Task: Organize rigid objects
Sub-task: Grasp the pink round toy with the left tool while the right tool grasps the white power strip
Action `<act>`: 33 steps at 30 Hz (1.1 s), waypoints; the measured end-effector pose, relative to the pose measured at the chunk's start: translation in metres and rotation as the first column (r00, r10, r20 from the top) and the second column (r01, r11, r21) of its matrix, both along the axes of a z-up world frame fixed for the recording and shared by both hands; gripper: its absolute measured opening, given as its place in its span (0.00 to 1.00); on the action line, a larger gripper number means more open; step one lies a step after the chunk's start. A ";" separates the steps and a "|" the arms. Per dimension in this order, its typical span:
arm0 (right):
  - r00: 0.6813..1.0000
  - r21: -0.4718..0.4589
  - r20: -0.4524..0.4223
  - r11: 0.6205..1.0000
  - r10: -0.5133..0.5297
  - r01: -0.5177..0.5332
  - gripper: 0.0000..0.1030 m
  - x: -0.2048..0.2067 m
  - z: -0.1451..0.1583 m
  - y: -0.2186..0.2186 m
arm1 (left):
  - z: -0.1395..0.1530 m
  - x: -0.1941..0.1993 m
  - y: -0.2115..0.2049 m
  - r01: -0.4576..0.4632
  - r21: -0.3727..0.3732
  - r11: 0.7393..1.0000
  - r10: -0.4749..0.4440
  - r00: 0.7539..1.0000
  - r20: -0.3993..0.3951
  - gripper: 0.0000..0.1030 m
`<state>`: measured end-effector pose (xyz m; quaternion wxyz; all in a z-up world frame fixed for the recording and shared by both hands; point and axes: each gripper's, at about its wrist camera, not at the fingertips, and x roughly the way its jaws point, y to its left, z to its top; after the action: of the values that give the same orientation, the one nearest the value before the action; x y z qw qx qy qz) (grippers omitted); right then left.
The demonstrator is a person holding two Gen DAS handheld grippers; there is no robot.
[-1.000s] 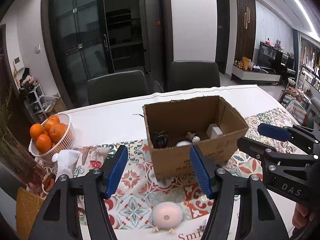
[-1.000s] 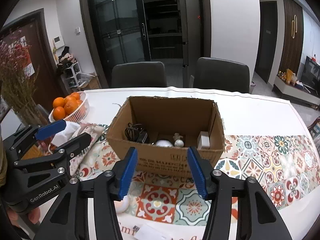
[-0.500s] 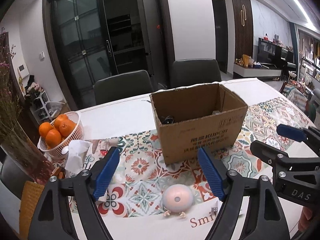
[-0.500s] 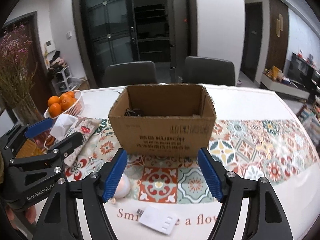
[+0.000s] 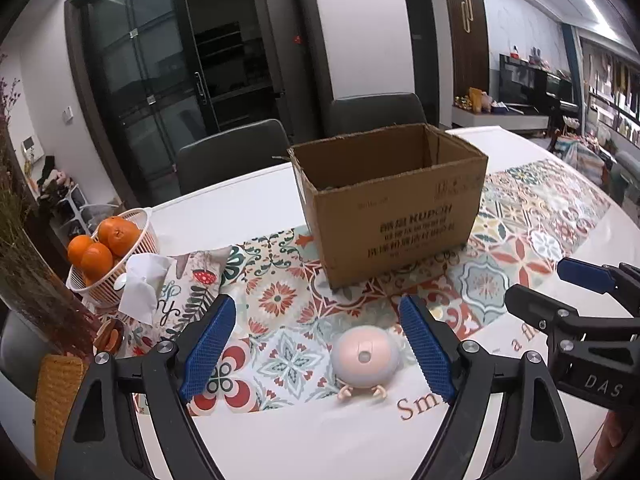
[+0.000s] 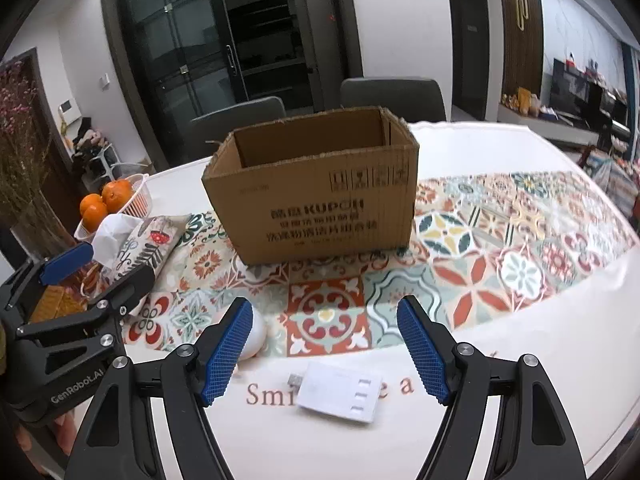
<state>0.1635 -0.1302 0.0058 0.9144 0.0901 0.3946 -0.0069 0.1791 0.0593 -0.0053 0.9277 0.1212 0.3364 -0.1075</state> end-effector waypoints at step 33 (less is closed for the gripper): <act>0.959 0.044 -0.264 0.992 -0.100 0.115 0.87 -0.019 -0.096 0.013 | -0.090 0.013 -0.008 0.230 0.074 0.970 -0.214 0.961 -0.173 0.82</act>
<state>0.1447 -0.1171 -0.0901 0.8496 0.1368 0.5062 -0.0566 0.1922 0.0517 -0.0956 0.8723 0.1923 0.4003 -0.2047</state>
